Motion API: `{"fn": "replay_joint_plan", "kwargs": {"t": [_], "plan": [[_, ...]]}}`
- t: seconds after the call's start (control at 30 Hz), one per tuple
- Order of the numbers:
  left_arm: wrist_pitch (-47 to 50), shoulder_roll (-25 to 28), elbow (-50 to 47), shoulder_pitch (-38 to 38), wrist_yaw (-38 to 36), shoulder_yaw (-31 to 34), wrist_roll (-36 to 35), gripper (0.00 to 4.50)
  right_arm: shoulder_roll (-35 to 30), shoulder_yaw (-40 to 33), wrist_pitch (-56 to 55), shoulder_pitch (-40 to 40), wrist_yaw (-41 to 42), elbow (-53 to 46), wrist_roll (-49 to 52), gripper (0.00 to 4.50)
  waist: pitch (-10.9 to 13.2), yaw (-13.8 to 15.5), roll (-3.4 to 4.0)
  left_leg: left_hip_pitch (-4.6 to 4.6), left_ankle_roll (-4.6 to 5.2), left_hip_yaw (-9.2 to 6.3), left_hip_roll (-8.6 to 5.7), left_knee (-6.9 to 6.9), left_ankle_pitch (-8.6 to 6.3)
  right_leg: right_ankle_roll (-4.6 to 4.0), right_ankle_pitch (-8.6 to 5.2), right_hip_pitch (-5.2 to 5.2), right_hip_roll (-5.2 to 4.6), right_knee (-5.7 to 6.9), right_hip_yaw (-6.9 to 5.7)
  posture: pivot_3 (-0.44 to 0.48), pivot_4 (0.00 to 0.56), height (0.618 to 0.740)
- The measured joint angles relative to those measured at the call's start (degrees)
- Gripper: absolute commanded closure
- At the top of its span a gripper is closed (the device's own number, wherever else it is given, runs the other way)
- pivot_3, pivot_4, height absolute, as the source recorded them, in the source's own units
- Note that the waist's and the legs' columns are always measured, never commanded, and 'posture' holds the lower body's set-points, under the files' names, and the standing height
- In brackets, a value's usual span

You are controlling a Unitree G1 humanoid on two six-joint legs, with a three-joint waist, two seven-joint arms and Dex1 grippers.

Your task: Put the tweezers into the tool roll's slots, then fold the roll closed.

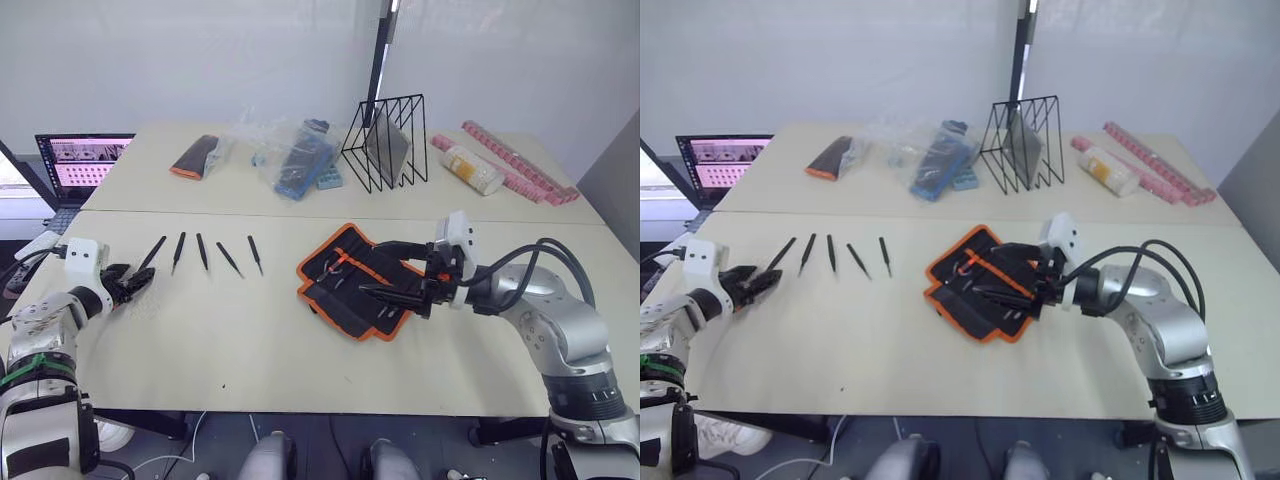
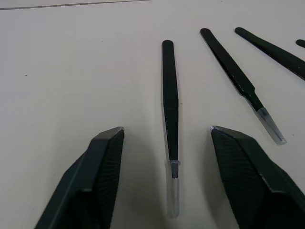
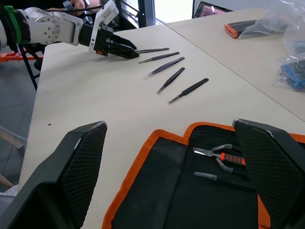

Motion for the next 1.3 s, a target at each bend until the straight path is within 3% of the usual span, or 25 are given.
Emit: {"fn": "replay_joint_plan", "kwargs": {"t": [0.2,0.5,0.6,0.67,0.83,1.1,1.3], "plan": [[-1.7,0.2,2.6,-1.6,-0.6,-0.6,1.5,4.45,0.8,0.4,0.0,0.0,-0.5,-0.2,0.2,0.0,0.0,-0.1,0.0,0.0,0.0,0.0,0.0,0.02,0.0,0.0,0.0,-0.02,0.0,0.06,0.0,0.0,0.15,0.685],[-1.4,0.5,2.5,-1.8,-0.8,1.1,0.7,4.48,1.2,2.0,0.2,-1.3,-1.3,0.5,0.1,0.0,0.0,-0.3,-0.1,-0.02,0.0,0.0,0.04,0.05,0.0,0.0,0.0,-0.06,0.03,0.11,0.0,0.0,0.15,0.685],[0.3,1.7,-2.1,-1.4,-2.0,1.9,-0.6,4.48,1.1,1.9,1.7,-1.9,-3.8,1.6,-0.1,0.0,0.0,-0.4,-0.36,-0.04,0.0,-0.02,0.06,0.05,0.0,0.0,0.0,-0.07,0.03,0.1,-0.01,0.0,0.15,0.685],[3.5,2.1,-8.5,-0.5,-3.9,2.8,-3.0,4.48,1.0,1.7,1.8,-1.9,-5.4,2.1,-1.0,0.0,0.0,-0.3,-0.37,-0.07,0.0,-0.02,0.04,0.06,0.0,0.0,0.0,-0.06,0.02,0.07,0.0,0.0,0.15,0.685],[20.5,1.0,-36.7,5.2,-8.7,0.9,-12.5,4.48,2.1,-0.1,0.4,-1.7,-8.0,6.2,-2.3,0.0,0.0,-0.3,-0.37,-0.08,0.0,-0.03,0.05,0.07,0.0,-0.01,0.0,-0.03,0.0,0.03,0.05,0.0,0.15,0.685],[40.5,-2.1,-60.3,4.7,-5.2,-4.4,-23.0,4.5,2.6,-0.1,-7.0,1.6,-8.5,13.7,-7.7,2.57,0.0,-0.9,-0.37,-0.05,0.01,-0.02,0.07,0.06,0.01,-0.01,0.0,-0.01,0.1,0.05,0.12,0.0,0.15,0.685],[46.6,-3.4,-69.2,3.6,3.2,-15.5,-17.5,4.5,3.4,-0.2,-11.7,3.5,-7.2,18.5,-9.9,4.45,0.0,-1.0,-0.36,-0.03,0.01,0.0,0.08,0.05,0.01,-0.01,0.0,0.01,0.15,0.06,0.2,0.0,0.15,0.685]]}}
